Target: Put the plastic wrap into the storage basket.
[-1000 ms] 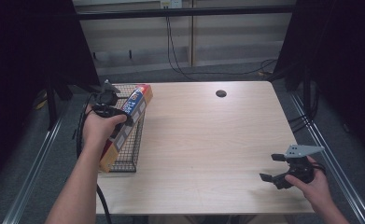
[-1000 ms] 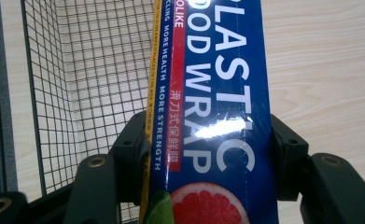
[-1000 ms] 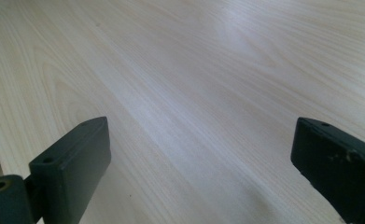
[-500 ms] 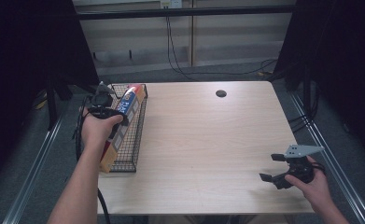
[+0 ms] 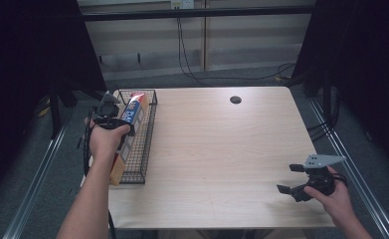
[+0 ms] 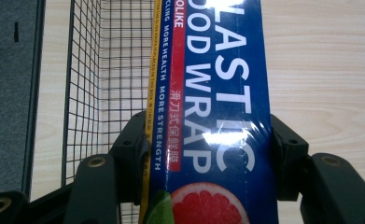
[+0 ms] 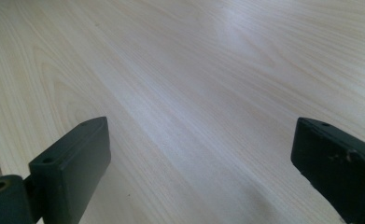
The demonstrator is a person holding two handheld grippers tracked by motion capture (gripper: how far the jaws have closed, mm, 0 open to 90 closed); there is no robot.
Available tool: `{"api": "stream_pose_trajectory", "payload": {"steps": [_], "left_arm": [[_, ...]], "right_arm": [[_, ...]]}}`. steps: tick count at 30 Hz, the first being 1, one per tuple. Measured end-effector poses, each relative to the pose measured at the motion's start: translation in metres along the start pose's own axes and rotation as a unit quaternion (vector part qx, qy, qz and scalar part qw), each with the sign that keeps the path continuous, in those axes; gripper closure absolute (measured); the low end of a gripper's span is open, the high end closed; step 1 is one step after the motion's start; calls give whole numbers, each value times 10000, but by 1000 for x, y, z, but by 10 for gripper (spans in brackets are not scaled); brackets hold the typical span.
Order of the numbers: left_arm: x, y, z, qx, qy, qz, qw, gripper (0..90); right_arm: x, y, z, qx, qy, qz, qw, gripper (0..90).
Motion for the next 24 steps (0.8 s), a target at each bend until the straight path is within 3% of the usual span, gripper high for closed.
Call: {"api": "stream_pose_trajectory", "payload": {"steps": [24], "left_arm": [[-21, -12, -3, 360, 22, 172, 9992, 431]], "right_arm": [[0, 1, -1, 10, -32, 9, 10000, 50]]}}
Point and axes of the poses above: each handheld gripper's, and its own axes: x roughly backward along the jaws, z roughly out of its top, y roughly to its right, the point moved 1 cm from there along -x, roughly forward along the jaws, and after that the axes turned 9 degrees about -y, right-handed, at the moved point
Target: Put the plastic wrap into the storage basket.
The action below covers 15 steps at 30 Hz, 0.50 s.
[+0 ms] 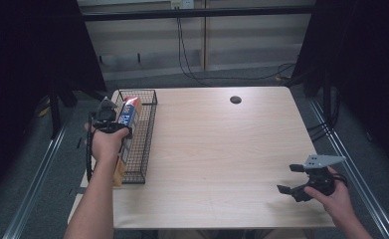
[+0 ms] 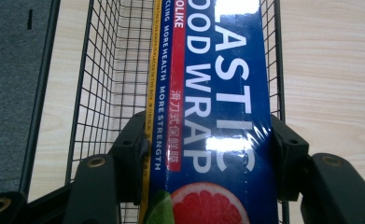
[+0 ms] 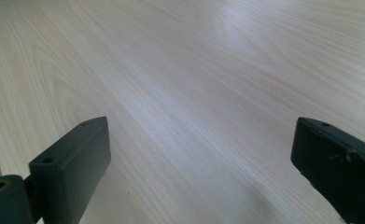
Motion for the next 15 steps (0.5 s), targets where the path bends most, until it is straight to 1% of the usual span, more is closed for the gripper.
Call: {"api": "stream_pose_trajectory", "payload": {"steps": [2, 4, 6, 7, 10, 12, 15], "left_arm": [[-1, 0, 1, 32, 9, -26, 10000, 431], [-2, 0, 1, 38, 20, 9, 10000, 431], [-3, 0, 2, 41, -1, -23, 10000, 431], [-4, 0, 3, 78, 15, -38, 10000, 431], [-6, -2, 4, 69, 24, -7, 10000, 430], [-8, -2, 5, 103, 26, -14, 9999, 430], [-10, -4, 5, 83, 12, -10, 10000, 430]], "right_arm": [[0, 0, 0, 2, 3, 9, 10000, 49], [0, 0, 0, 17, -2, 9, 10000, 49], [-1, 0, 0, 17, -1, -11, 10000, 50], [-1, 1, 0, 18, -6, -5, 10000, 50], [0, 1, -1, 11, -8, -5, 10000, 50], [0, 1, -1, -5, 0, -2, 10000, 50], [0, 2, -1, -16, -5, -4, 10000, 49]]}}
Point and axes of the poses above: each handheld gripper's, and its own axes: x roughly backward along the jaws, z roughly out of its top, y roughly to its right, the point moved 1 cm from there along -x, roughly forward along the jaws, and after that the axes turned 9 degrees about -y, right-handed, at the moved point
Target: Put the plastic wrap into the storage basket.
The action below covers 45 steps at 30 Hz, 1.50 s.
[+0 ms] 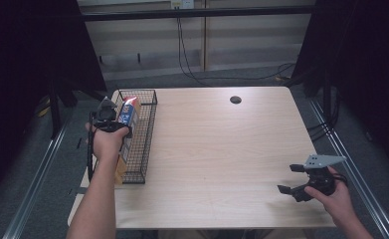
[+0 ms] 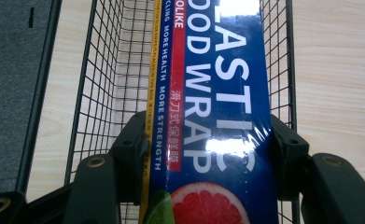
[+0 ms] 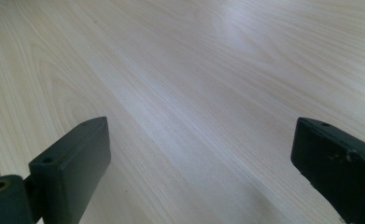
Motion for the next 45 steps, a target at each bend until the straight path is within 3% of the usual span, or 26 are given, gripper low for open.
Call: {"api": "stream_pose_trajectory", "payload": {"steps": [8, 15, 29, 45], "left_arm": [[-9, 0, -1, 120, -49, -34, 9999, 429], [-13, -4, 0, 98, -125, -1, 9999, 428], [-16, -7, 1, 182, -180, 106, 9996, 422], [-19, -7, 2, 224, -323, 58, 9992, 416]], "right_arm": [[-1, 0, 0, 13, -14, -6, 10000, 50], [-1, 0, 0, 20, -35, -2, 10000, 50], [-2, -1, 0, 37, -48, -2, 10000, 50], [-2, -1, 0, -1, -46, 7, 10000, 50]]}}
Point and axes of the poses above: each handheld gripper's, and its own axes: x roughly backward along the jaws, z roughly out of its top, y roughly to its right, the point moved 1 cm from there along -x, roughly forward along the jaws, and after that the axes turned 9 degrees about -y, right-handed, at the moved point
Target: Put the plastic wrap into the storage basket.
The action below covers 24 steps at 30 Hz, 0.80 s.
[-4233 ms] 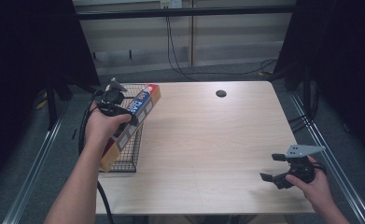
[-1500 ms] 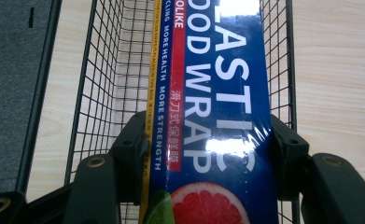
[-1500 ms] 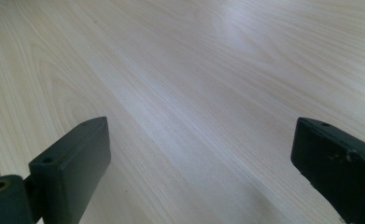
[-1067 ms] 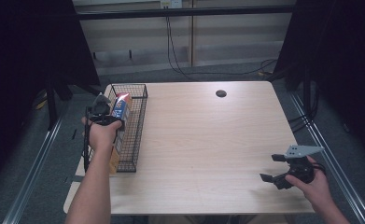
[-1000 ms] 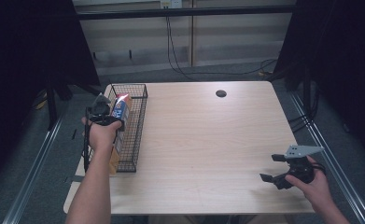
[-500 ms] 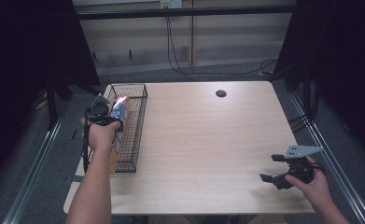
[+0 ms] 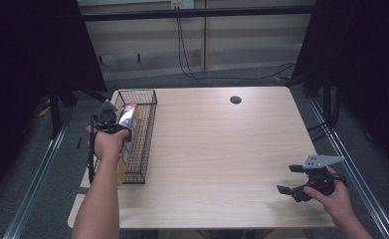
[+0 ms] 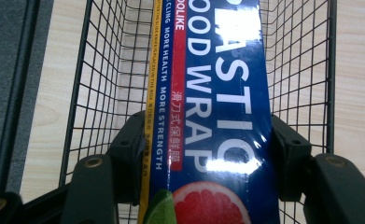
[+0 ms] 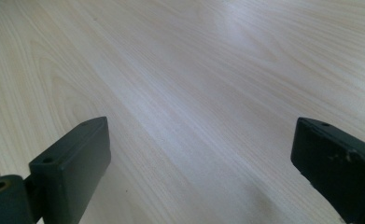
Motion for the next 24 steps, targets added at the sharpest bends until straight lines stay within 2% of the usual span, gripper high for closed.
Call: {"api": "stream_pose_trajectory", "payload": {"steps": [24], "left_arm": [[-3, -2, 2, 53, -109, 11, 9999, 407]], "right_arm": [[0, 1, 0, 28, -4, 12, 10000, 50]]}}
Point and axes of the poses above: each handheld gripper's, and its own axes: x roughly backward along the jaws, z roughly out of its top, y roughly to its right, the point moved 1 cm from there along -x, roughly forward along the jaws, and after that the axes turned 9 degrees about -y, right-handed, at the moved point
